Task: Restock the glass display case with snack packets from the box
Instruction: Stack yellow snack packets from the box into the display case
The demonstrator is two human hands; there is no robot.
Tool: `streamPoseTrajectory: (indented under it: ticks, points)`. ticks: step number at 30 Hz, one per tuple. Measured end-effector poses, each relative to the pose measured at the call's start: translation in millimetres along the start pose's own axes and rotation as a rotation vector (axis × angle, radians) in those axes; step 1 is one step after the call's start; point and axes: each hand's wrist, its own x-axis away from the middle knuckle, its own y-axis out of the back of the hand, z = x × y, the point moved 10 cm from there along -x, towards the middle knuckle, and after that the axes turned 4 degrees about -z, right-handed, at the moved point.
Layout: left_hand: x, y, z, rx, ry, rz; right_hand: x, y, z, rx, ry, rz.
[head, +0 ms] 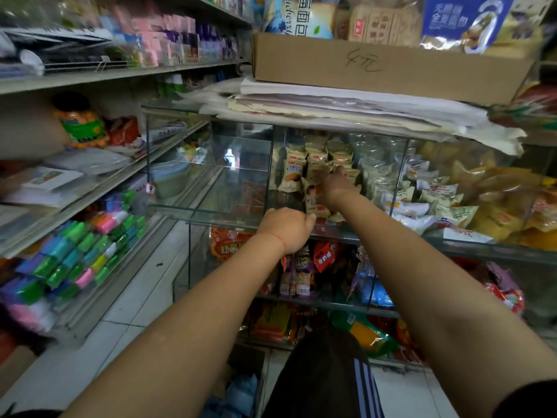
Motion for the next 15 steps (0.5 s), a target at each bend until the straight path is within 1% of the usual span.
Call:
streamPoseTrajectory:
  ticks: [2, 6, 8, 10, 15]
  points:
    - [2, -2, -2, 0.006, 0.014, 0.010, 7, 0, -4, -0.002, -0.002, 0.019]
    - [2, 3, -6, -0.016, 0.022, -0.039, 10, -9, -2, -0.078, 0.006, 0.044]
    - [1, 5, -7, -0.019, 0.019, -0.051, 9, -14, -6, -0.152, -0.084, 0.040]
    - [1, 6, -6, -0.011, 0.017, -0.045, 6, -16, -8, -0.162, -0.172, 0.015]
    - [1, 6, -4, -0.042, 0.003, -0.062, -2, -12, -4, -0.172, -0.233, -0.016]
